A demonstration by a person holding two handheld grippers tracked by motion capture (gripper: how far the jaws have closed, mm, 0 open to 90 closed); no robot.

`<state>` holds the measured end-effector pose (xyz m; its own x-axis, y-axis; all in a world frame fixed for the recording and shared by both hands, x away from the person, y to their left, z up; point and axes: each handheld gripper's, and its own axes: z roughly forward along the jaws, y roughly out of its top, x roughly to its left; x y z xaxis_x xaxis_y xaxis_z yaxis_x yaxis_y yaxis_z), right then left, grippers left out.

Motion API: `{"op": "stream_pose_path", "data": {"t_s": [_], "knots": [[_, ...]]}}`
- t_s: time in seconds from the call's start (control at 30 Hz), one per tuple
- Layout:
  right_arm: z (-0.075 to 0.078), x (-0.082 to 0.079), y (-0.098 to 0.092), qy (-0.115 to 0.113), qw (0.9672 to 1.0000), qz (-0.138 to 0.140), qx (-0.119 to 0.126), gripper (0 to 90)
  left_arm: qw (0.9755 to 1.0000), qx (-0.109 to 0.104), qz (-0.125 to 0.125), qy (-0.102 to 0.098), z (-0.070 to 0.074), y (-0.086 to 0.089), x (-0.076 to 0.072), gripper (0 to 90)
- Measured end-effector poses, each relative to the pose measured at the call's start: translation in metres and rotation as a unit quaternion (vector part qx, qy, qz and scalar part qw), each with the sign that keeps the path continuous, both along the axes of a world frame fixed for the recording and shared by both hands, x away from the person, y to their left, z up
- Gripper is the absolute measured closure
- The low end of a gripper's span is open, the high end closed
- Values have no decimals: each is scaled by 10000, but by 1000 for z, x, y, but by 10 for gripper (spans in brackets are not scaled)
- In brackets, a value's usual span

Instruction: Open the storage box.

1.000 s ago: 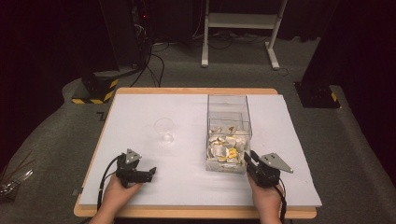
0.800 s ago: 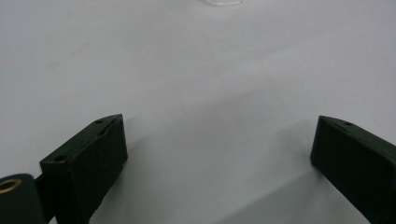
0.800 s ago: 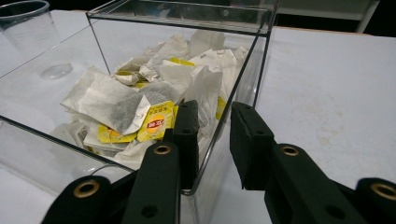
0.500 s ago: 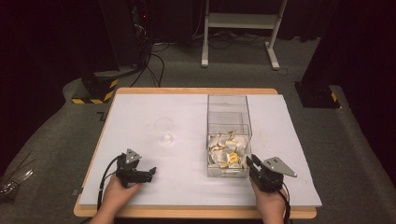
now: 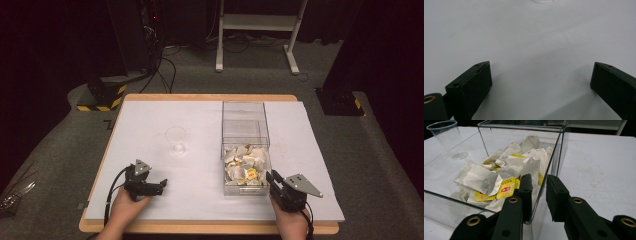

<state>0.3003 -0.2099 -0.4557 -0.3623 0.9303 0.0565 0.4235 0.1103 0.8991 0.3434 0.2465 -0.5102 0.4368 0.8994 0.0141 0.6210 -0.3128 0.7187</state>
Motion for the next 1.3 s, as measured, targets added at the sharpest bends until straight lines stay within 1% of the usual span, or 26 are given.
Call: {"op": "stream_pose_path", "data": {"t_s": [0.07,0.1,0.13,0.2,0.27,0.3,0.33,0.4,0.43,0.5,0.6,0.73,0.8,0.83,0.87,0.9,0.93,1.0,1.03,1.07,1.1,1.13,1.27,1.3], "knots": [[0,0,0,1,10000,13,-10,732,10000,0,-2,7,0,0,0,42],[2,0,-1,-34,10000,22,11,702,10000,3,-3,6,0,0,0,42],[4,0,-1,-47,10000,44,63,698,10000,3,-1,5,0,0,0,42],[8,0,-1,-113,9999,64,40,691,10000,7,-5,0,0,0,0,42],[10,0,-1,-125,9999,73,41,686,10000,6,-5,0,0,0,0,42],[12,1,-2,-174,9998,74,64,682,10000,4,-2,-7,0,0,0,42],[17,2,-3,-212,9997,58,72,678,10000,4,-1,-9,0,0,0,42],[19,3,-5,-248,9996,50,81,674,10000,-4,3,-4,0,0,0,42],[22,4,-8,-300,9995,15,94,672,10000,2,1,-3,0,0,0,42],[24,6,-10,-308,9995,-3,87,672,10000,1,-4,2,0,0,0,42],[25,11,-18,-340,9994,-91,30,675,10000,-9,7,9,0,0,0,40],[22,15,-25,-285,9994,-200,-8,676,10000,-29,14,10,0,0,0,39],[14,21,-33,-190,9993,-333,-25,677,10000,-29,16,10,0,0,0,39],[14,21,-33,-190,9993,-333,-25,677,10000,-29,16,10,0,0,0,39],[11,23,-35,-144,9992,-370,-60,677,10000,-25,14,9,0,0,0,39],[8,25,-37,-120,9991,-405,-96,677,10000,-24,13,14,0,0,0,39],[1,29,-40,-42,9988,-456,-145,685,10000,-7,7,8,0,0,0,39],[-5,33,-42,44,9986,-496,-178,685,10000,-32,16,18,0,0,0,39],[-5,33,-42,44,9986,-496,-178,685,10000,-39,17,6,0,0,0,39],[-11,36,-44,125,9984,-523,-187,685,10000,-32,23,18,0,0,0,40],[-13,37,-45,143,9983,-518,-222,684,10000,-28,28,8,0,0,0,40],[-13,37,-45,143,9983,-518,-222,684,10000,-17,25,7,0,0,0,40],[-21,40,-46,257,9979,-505,-311,676,10000,0,18,11,0,0,0,41],[-23,40,-47,248,9978,-474,-389,665,10000,-12,17,11,0,0,0,41]]}}
